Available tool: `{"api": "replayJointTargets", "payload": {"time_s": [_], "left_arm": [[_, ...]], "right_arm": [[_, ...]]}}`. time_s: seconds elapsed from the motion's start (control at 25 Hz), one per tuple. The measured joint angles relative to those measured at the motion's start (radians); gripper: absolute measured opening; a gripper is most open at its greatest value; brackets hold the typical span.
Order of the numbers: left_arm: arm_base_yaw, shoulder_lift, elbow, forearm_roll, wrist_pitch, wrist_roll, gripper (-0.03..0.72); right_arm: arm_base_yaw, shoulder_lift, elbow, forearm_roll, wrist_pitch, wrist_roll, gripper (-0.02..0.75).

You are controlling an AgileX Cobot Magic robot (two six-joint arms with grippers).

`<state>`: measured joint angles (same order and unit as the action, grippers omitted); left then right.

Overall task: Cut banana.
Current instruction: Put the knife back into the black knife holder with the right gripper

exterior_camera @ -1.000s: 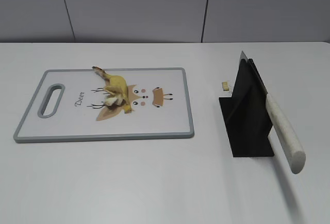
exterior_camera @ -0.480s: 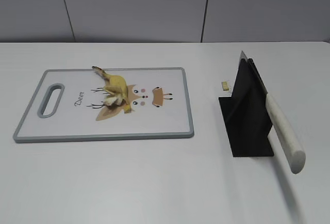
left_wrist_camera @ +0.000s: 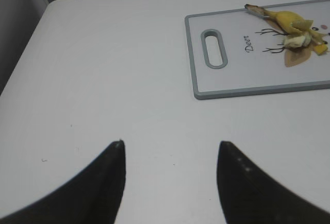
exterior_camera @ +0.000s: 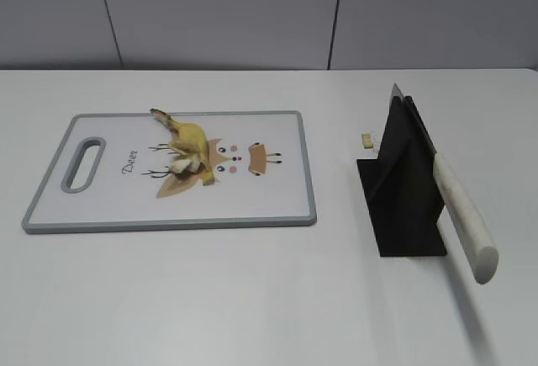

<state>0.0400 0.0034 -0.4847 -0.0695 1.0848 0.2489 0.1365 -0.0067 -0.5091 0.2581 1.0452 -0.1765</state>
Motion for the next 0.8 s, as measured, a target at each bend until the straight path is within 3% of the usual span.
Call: {"api": "replayJointTargets", "payload": {"time_s": [0.4, 0.8], "left_arm": [[0.000, 0.000, 0.000, 0.000, 0.000, 0.000, 0.537], [0.000, 0.000, 0.000, 0.000, 0.000, 0.000, 0.537]], "right_arm": [[-0.112, 0.000, 0.000, 0.005, 0.000, 0.000, 0.424], [-0.119, 0.000, 0.000, 0.011, 0.000, 0.000, 0.424]]}}
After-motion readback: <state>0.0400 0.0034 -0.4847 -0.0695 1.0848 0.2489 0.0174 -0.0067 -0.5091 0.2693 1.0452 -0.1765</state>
